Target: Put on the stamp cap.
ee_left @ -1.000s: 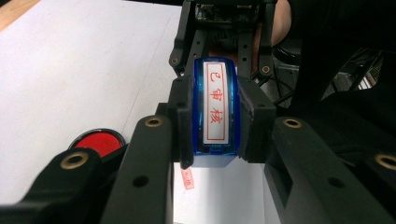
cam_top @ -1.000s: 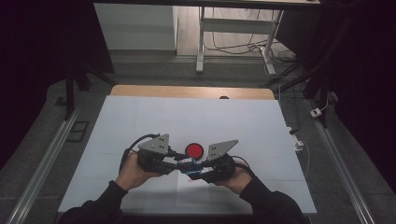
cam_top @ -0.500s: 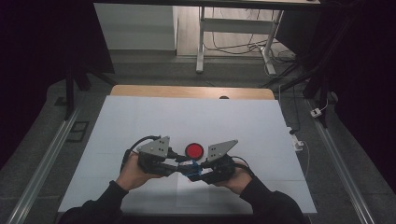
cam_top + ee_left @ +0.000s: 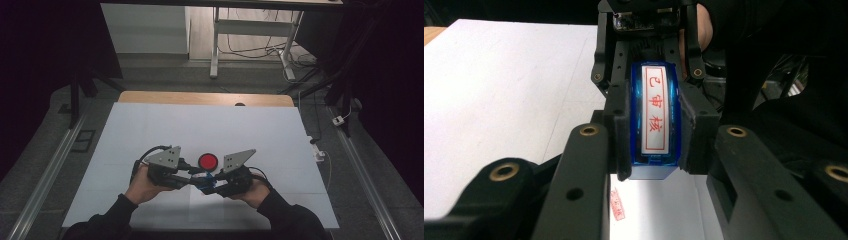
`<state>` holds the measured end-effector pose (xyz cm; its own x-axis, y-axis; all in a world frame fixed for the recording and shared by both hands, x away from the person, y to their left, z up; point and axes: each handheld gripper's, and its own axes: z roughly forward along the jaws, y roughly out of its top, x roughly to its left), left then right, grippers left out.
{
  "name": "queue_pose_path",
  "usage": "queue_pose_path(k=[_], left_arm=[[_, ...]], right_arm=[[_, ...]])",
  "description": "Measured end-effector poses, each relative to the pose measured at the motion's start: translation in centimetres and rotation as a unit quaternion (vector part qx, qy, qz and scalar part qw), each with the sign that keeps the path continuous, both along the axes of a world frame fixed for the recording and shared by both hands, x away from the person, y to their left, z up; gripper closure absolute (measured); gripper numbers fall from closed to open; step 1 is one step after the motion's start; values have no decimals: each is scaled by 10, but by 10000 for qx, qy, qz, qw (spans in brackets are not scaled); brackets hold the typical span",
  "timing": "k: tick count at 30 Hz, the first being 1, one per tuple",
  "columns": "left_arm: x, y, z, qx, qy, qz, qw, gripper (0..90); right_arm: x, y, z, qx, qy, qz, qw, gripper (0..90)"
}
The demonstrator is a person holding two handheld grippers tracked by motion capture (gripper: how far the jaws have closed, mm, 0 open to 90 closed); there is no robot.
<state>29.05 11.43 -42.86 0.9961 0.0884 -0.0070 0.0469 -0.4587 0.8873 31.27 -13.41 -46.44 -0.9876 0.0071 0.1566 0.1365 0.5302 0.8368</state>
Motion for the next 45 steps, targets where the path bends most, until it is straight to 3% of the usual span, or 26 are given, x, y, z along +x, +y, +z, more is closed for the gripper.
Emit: queue_pose_path(k=[7,16,20,30,45], left_arm=[[2,2,-2,-219,109,-37,9997,704],[3,3,-4,-304,116,-33,9995,703],[2,1,-3,-215,74,36,9997,703],[1,2,0,-119,94,225,9996,702],[2,10,6,-16,95,510,9986,702]], right_arm=[[0,-1,1,156,25,45,9999,696],[1,-3,2,231,78,42,9997,695],[2,-3,0,239,152,-20,9996,691],[1,-5,0,159,32,-315,9994,601],[-3,-7,1,-189,-145,-725,9971,431]])
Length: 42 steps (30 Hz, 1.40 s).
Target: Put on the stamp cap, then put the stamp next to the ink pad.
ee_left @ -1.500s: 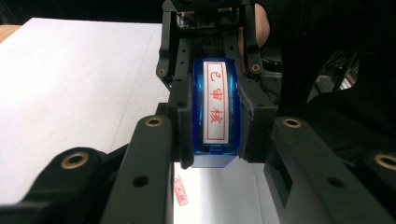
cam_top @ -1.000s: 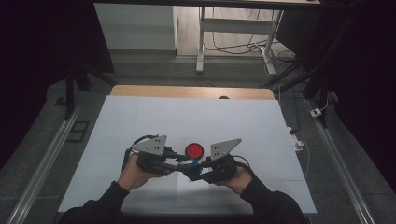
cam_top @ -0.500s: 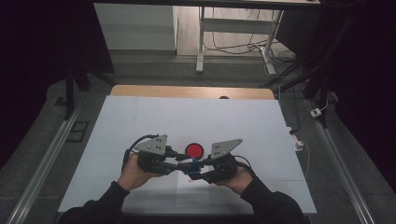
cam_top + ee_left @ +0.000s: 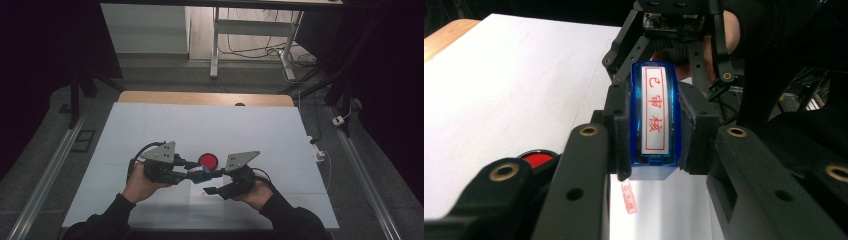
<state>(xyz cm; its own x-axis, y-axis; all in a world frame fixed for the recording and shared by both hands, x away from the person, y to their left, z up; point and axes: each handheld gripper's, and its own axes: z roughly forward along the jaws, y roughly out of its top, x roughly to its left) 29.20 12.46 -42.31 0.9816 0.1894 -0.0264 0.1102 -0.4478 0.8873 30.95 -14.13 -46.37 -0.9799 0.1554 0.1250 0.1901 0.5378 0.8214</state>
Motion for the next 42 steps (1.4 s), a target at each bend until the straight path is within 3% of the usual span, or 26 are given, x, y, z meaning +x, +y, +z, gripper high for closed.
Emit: queue_pose_path(k=[15,28,37,42], left_arm=[[2,9,2,182,107,397,9990,701],[7,17,-1,437,185,854,9952,701],[10,22,-3,532,172,1013,9933,700],[12,25,-5,585,196,1132,9917,700]], right_arm=[[-5,-12,5,-97,-115,-572,9983,260],[-12,-17,8,-179,-128,-785,9967,173],[-16,-18,8,-274,-99,-987,9947,78],[-20,-21,8,-468,-197,-1074,9929,51]])
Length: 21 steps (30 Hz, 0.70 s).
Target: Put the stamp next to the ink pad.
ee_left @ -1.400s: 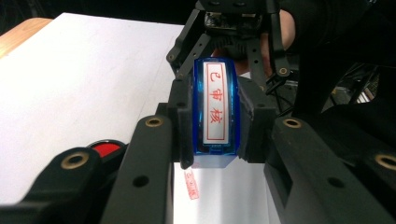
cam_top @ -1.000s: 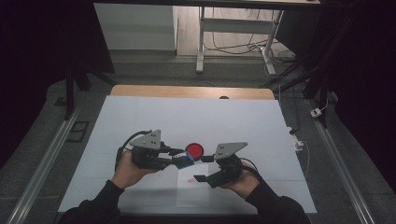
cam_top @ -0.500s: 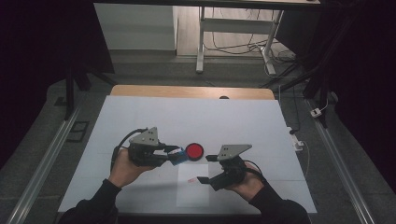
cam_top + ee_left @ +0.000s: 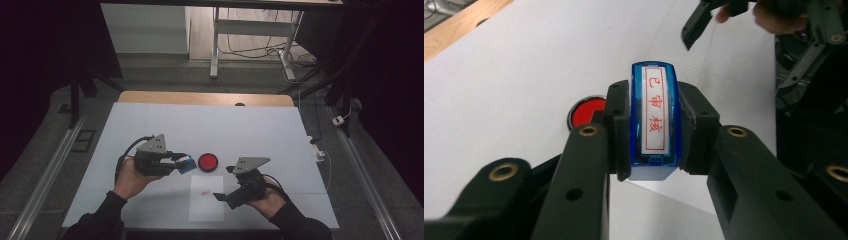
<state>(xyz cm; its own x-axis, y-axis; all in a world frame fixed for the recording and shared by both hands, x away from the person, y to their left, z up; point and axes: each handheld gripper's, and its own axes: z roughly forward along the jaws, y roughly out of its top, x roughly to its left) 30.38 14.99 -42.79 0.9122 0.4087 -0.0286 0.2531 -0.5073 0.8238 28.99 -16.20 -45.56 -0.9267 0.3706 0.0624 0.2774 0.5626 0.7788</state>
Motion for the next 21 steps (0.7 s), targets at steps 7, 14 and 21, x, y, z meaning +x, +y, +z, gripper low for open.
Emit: queue_pose_path(k=[7,14,21], left_arm=[[4,7,-3,48,62,194,9998,700],[9,14,-8,101,138,390,9991,699],[15,22,-15,208,217,645,9975,699]], right_arm=[[-2,-8,-4,-216,-91,-262,9994,8],[-9,-23,-3,-214,-232,-595,9977,0],[-14,-36,-4,-256,-233,-835,9959,0]])
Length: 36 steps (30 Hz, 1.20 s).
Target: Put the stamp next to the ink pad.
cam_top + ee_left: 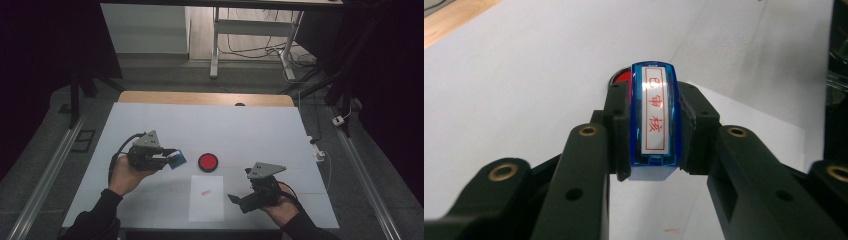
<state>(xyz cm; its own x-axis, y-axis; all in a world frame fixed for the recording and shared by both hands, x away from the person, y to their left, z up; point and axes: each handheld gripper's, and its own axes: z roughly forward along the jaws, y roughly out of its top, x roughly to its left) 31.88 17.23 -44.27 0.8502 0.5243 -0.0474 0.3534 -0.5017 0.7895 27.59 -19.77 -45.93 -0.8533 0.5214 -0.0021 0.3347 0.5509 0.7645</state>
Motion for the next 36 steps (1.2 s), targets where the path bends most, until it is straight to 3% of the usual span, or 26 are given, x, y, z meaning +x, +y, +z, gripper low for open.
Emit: queue_pose_path(k=[14,25,29,36], left_arm=[[12,16,-17,215,161,484,9985,699],[20,25,-31,405,290,759,9959,699],[21,27,-35,444,255,854,9950,698],[23,27,-43,581,316,905,9937,697]], right_arm=[[-13,-27,0,-11,-62,-380,9993,0],[-19,-45,1,-77,-89,-611,9981,0],[-21,-52,1,-108,-85,-722,9973,0],[-24,-61,0,-173,-121,-855,9961,0]])
